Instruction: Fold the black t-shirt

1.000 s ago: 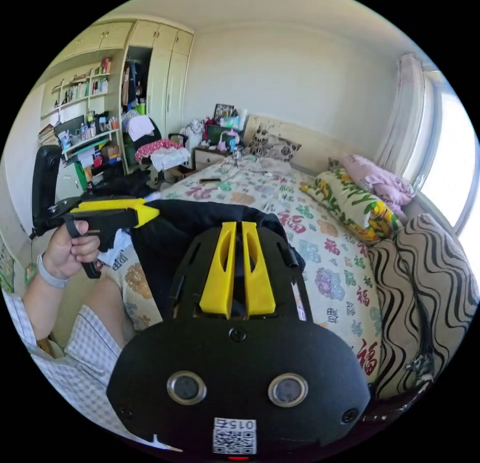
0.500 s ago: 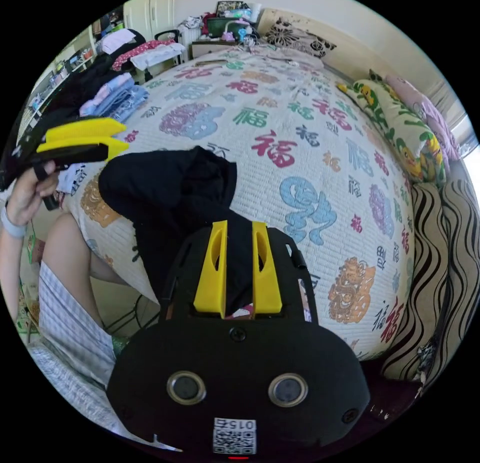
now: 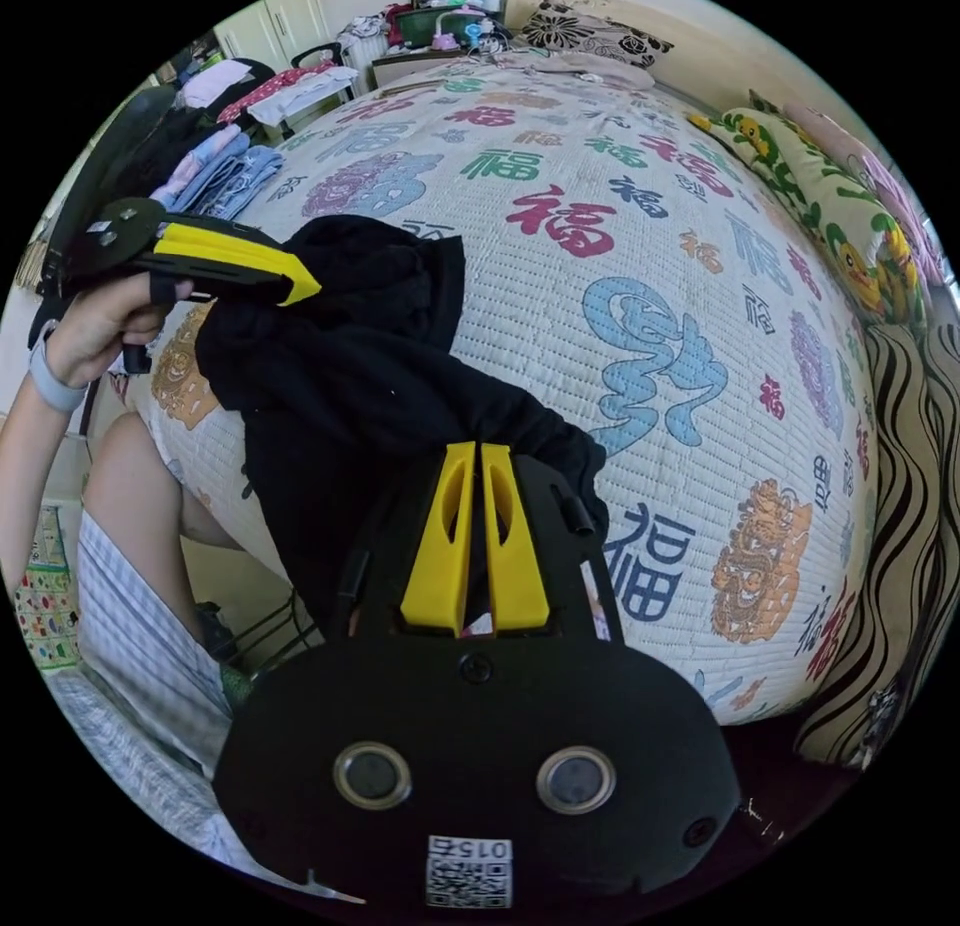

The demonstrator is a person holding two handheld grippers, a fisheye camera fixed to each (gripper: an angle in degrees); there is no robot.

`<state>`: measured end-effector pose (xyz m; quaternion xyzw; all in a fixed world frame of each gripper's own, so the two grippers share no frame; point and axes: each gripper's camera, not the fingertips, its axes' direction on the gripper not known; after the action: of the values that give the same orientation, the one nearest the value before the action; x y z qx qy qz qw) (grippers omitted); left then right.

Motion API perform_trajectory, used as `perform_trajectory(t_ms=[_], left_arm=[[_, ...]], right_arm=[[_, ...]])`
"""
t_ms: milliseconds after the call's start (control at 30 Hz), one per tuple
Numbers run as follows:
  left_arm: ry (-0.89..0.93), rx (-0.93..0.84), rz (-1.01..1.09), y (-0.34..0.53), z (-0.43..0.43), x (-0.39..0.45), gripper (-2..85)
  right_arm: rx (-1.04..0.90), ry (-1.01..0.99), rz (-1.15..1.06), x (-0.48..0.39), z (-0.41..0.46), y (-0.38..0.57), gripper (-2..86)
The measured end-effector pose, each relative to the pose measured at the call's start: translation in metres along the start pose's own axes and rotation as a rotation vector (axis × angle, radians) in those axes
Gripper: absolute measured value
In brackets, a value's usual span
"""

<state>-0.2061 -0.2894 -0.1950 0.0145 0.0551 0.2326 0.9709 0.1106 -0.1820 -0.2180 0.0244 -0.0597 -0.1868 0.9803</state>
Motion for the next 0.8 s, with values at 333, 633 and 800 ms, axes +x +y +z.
perform_trajectory(t_ms=[333, 633, 800], left_arm=[[-0.007, -0.110, 0.019, 0.000, 0.023, 0.012, 10.3], [-0.044, 0.061, -0.053, -0.001, 0.003, 0.000, 1.0], [-0.079, 0.172, -0.047, -0.023, -0.026, -0.014, 0.9]], right_arm=[[0.041, -0.037, 0.016, 0.025, -0.015, 0.002, -0.9], [0.050, -0.022, 0.008, 0.039, -0.023, 0.006, -0.9], [0.098, 0.031, -0.024, 0.050, -0.040, -0.002, -1.0]])
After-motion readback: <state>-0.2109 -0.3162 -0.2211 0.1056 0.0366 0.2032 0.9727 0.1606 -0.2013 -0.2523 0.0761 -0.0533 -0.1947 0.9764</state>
